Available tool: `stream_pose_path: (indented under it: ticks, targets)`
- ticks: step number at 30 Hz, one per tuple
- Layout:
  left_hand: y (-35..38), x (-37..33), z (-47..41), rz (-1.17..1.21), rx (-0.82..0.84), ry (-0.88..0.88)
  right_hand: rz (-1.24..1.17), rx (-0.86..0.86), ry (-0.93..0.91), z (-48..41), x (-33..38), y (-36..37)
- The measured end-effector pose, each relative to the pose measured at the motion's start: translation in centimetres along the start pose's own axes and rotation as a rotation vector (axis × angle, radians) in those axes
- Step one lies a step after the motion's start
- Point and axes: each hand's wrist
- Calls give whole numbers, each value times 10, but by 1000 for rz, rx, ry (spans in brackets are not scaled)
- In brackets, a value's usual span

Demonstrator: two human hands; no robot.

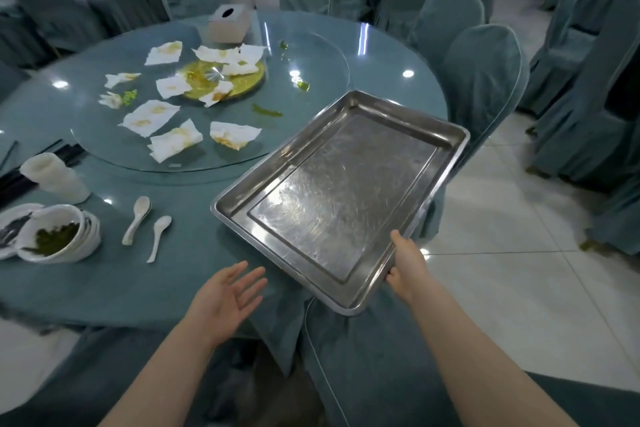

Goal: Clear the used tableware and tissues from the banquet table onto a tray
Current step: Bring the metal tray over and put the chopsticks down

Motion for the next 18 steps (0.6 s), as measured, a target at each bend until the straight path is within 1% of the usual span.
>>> stream_pose_path:
  ticks: [4,6,7,8,10,11,12,14,18]
  targets:
    - [-16,-2,7,-5,1,23,-17,98,60,3,3,-6]
    - [-27,-4,10,6,-7,35,51,121,45,11,10,-10]
    - [-32,-5,11,14,-9,40,122,94,4,17,14,-10]
    - [-38,-7,11,24,-10,43,232,27,-69,26,17,-8]
    - [-47,-13,11,52,-12,46,488,-137,-268,42,18,-3]
    - [-52,-17,10,65,-11,49,576,-164,-371,50,18,1]
    - [-56,-23,10,77,-9,54,630,-146,-451,56,16,8]
    - [-65,-36,8,97,-2,72,707,-69,-534,66,14,27]
    - [-86,-70,9,149,1,114,819,5,-579,72,1,80]
Point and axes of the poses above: each hand's wrist, its own z-axis away from the middle knuckle, its own y-axis out of the palm, x = y × z, and after that the axes turned 1 degree about z, right-handed
